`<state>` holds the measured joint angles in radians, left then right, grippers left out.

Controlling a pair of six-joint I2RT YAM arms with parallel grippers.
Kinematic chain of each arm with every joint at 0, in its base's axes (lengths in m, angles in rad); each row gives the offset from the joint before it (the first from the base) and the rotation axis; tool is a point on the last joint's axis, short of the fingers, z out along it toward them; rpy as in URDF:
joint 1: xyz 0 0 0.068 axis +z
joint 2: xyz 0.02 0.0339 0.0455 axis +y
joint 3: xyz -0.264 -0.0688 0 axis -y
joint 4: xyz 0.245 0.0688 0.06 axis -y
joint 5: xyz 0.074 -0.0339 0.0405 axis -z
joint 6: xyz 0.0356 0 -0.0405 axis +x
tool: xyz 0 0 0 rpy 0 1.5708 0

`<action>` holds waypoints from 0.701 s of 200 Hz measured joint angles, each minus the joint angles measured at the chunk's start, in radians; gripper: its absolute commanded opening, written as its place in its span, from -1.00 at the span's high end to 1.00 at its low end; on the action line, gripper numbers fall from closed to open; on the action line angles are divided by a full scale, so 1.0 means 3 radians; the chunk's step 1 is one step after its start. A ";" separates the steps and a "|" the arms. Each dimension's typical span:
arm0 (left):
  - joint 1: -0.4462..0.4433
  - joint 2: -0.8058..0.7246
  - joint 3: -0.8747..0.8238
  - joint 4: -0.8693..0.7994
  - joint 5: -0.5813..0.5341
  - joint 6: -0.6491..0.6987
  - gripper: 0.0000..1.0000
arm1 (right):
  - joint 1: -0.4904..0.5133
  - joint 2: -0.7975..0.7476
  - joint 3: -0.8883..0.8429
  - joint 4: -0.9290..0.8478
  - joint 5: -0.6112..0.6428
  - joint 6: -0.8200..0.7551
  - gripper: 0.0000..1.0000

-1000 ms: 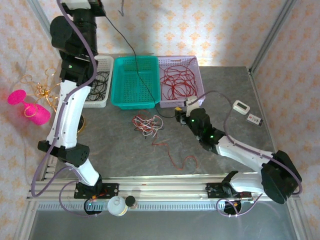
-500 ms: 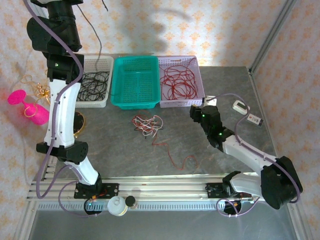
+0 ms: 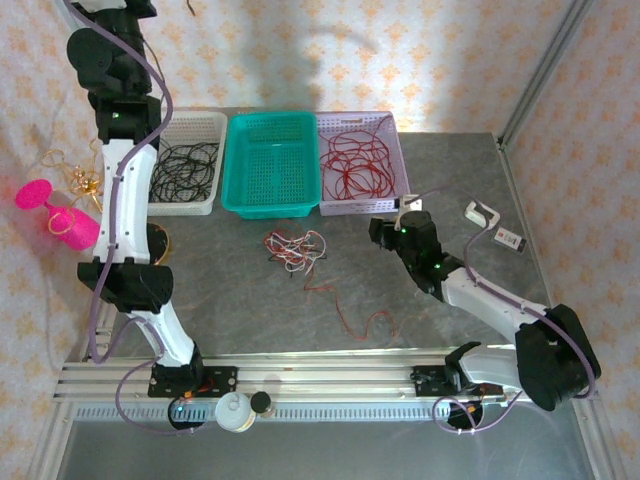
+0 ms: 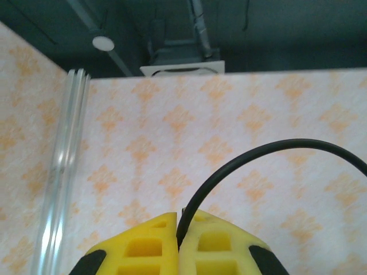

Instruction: Untangle the cables

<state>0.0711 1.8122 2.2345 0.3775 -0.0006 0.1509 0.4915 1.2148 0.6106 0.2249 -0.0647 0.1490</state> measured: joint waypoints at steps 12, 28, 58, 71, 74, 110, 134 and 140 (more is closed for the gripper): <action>0.0045 0.0078 -0.0066 0.0011 -0.0014 0.0078 1.00 | 0.0000 0.0000 0.0000 -0.0001 -0.0099 0.0019 -0.10; 0.0051 0.0135 -0.0259 0.0032 -0.0042 0.0161 1.00 | 0.0000 0.0000 -0.0004 0.0000 -0.0202 0.0041 -0.10; 0.0051 0.0139 -0.0792 0.0072 -0.0102 0.0214 1.00 | 0.0000 0.0000 -0.0010 -0.0001 -0.0292 0.0042 -0.10; 0.0056 0.0154 -0.0941 0.0038 -0.0144 0.0211 1.00 | 0.0000 0.0000 -0.0010 -0.0004 -0.0319 0.0042 -0.10; 0.0056 0.0167 -0.0952 0.0023 -0.0154 0.0211 1.00 | 0.0000 0.0000 -0.0010 -0.0004 -0.0324 0.0042 -0.10; 0.0053 0.0243 -0.0938 -0.0234 -0.0469 0.0041 1.00 | 0.0000 0.0034 -0.0010 -0.0003 -0.0392 0.0041 -0.10; 0.0056 0.0282 -0.0847 -0.0559 -0.0866 -0.0243 1.00 | 0.0000 0.0085 -0.0010 -0.0004 -0.0422 0.0043 -0.10; 0.0056 0.0299 -0.0823 -0.0628 -0.0937 -0.0294 1.00 | 0.0000 0.0092 -0.0010 -0.0004 -0.0427 0.0052 -0.10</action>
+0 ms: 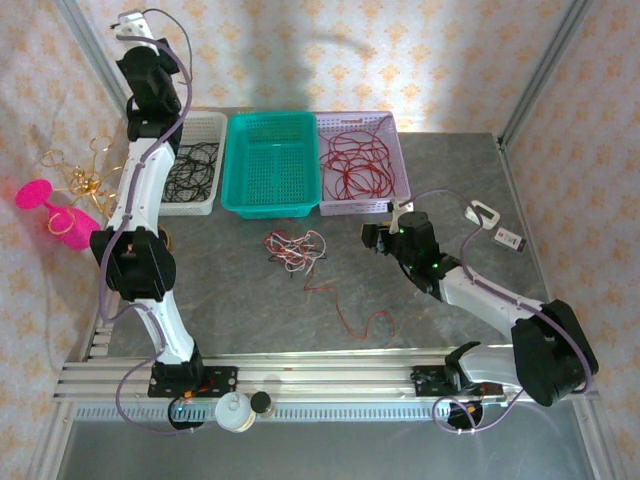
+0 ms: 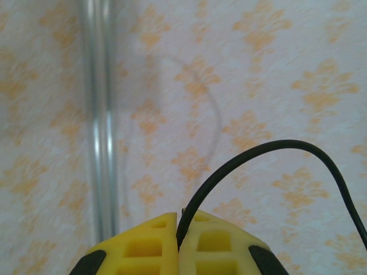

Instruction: Untangle the cables

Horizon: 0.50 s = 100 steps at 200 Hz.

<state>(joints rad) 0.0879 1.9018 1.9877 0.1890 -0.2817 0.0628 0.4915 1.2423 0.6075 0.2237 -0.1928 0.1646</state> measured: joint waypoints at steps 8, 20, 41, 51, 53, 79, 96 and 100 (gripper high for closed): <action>-0.0003 0.0020 0.0013 -0.0081 -0.0104 -0.0058 1.00 | 0.0000 0.0003 0.0000 0.0000 -0.0014 0.0003 -0.10; -0.0014 0.0057 0.0013 -0.0203 -0.0262 -0.0137 1.00 | 0.0000 0.0006 0.0000 0.0001 -0.0036 0.0010 -0.10; -0.0050 0.0137 0.0004 -0.0381 -0.0431 -0.0254 1.00 | 0.0000 0.0017 0.0000 0.0000 -0.0056 0.0017 -0.10; -0.0058 0.0188 0.0004 -0.0478 -0.0496 -0.0315 1.00 | 0.0000 0.0020 0.0000 0.0000 -0.0057 0.0019 -0.10; -0.0064 0.0200 0.0004 -0.0497 -0.0502 -0.0326 1.00 | 0.0000 0.0020 0.0000 0.0000 -0.0057 0.0023 -0.10; -0.0093 0.0326 -0.0039 -0.0684 -0.0600 -0.0425 1.00 | 0.0000 0.0027 0.0001 -0.0003 -0.0056 0.0023 -0.10; -0.0102 0.0397 -0.0081 -0.0772 -0.0638 -0.0472 1.00 | 0.0000 0.0033 0.0001 -0.0029 -0.0053 -0.0006 -0.11; -0.0111 0.0412 -0.0094 -0.0787 -0.0650 -0.0474 1.00 | 0.0000 0.0033 0.0001 -0.0037 -0.0052 -0.0015 -0.11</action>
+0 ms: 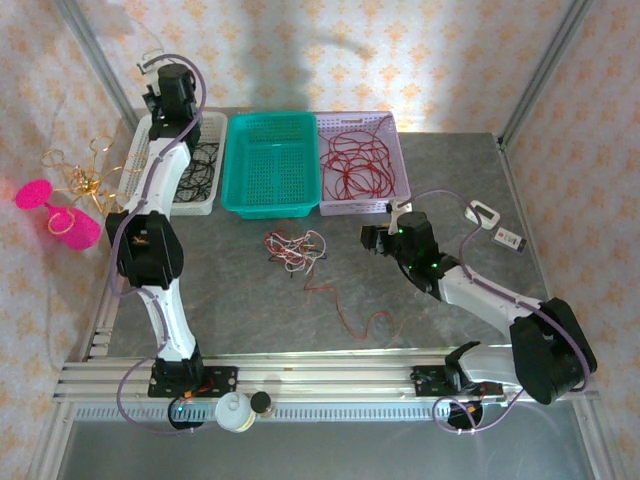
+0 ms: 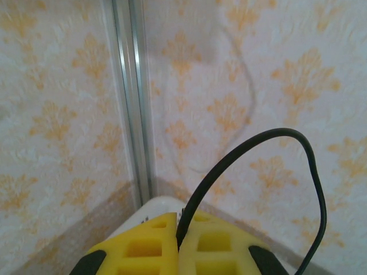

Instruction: Untangle the cables

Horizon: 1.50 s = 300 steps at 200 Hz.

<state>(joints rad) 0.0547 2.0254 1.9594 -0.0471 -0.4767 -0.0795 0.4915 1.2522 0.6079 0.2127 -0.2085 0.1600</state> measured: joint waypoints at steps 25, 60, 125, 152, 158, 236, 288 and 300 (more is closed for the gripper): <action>-0.0029 0.0085 -0.0060 -0.0080 -0.0069 -0.0062 1.00 | 0.0000 0.0009 0.0001 -0.0023 0.0000 -0.0022 -0.11; -0.0053 0.0126 -0.0186 -0.0187 -0.0150 -0.0184 1.00 | 0.0000 0.0013 0.0001 -0.0010 0.0006 -0.0013 -0.12; -0.0052 0.0356 -0.0186 -0.0309 -0.0385 -0.0315 0.76 | -0.0006 0.0013 0.0000 -0.0006 0.0009 0.0004 -0.12; -0.0052 0.0439 -0.0186 -0.0406 -0.0399 -0.0365 0.18 | -0.0006 0.0013 0.0000 0.0017 0.0009 0.0008 -0.12; -0.0052 0.0458 -0.0186 -0.0426 -0.0390 -0.0360 0.07 | -0.0006 0.0013 0.0000 0.0015 0.0009 0.0008 -0.12; -0.0053 0.0474 -0.0187 -0.0481 -0.0332 -0.0352 -0.50 | -0.0006 0.0013 0.0000 0.0015 0.0009 0.0018 -0.12; -0.0117 0.0123 -0.0411 -0.0472 -0.0221 -0.0351 -0.49 | -0.0006 0.0013 0.0000 0.0015 0.0009 0.0045 -0.12; -0.0151 -0.0045 -0.0512 -0.0431 -0.0189 -0.0345 -0.49 | -0.0006 0.0013 0.0000 0.0015 0.0009 0.0057 -0.12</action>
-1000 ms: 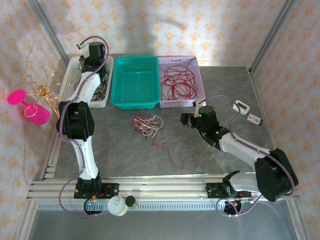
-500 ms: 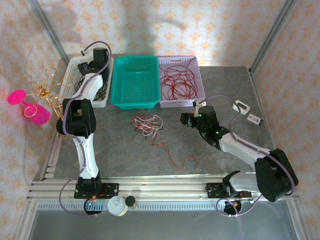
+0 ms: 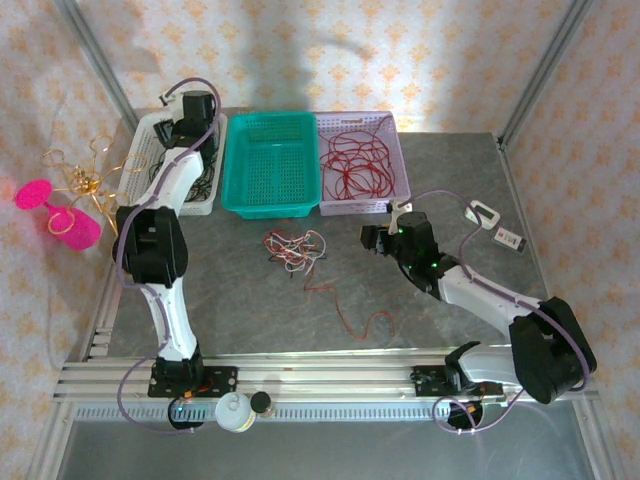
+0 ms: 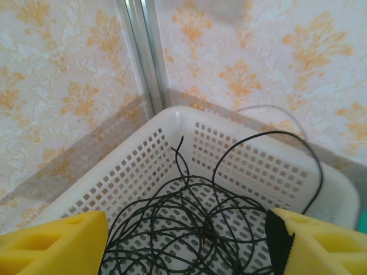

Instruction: Untangle the cables

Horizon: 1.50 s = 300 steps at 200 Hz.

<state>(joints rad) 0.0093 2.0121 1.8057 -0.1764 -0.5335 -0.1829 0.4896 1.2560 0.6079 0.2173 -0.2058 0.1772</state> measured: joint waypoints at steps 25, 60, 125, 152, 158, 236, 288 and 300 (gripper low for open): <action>-0.0076 -0.0430 -0.0238 0.0109 0.0089 0.0003 -0.47 | 0.0000 0.0005 0.0000 -0.0001 0.0005 0.0055 -0.12; -0.0098 -0.0894 -0.0415 0.0200 0.0212 -0.0001 -0.32 | 0.0000 0.0125 0.0003 -0.0006 0.0013 0.0165 -0.09; -0.0502 -0.1887 -0.1981 0.0375 0.0783 -0.0286 -0.31 | 0.0000 0.0295 0.0295 -0.0463 -0.0011 0.0280 -0.04; -0.0783 -0.2350 -0.2771 0.0486 0.1088 -0.0468 -0.27 | 0.0000 0.0295 0.0427 -0.0867 -0.0018 0.0333 0.00; -0.0834 -0.2439 -0.2911 0.0501 0.1158 -0.0500 -0.27 | 0.0000 0.0294 0.0448 -0.0966 -0.0034 0.0346 0.00; -0.1532 -0.3052 -0.3927 0.0712 0.1776 -0.0801 -0.28 | 0.0643 -0.0010 0.0235 -0.2209 -0.0062 0.1047 -0.05; -0.1574 -0.3079 -0.4007 0.0779 0.1855 -0.0821 -0.30 | 0.0788 -0.0374 -0.0286 -0.2505 0.0123 0.1595 0.03; -0.1574 -0.3096 -0.4021 0.0811 0.1855 -0.0820 -0.31 | 0.0830 -0.0374 -0.0327 -0.2539 0.0159 0.1642 0.06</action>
<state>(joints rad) -0.4629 1.0832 0.5995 0.0669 0.0231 -0.4290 0.7387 1.1439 0.5098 -0.5446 -0.1581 0.6697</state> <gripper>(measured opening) 0.653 0.485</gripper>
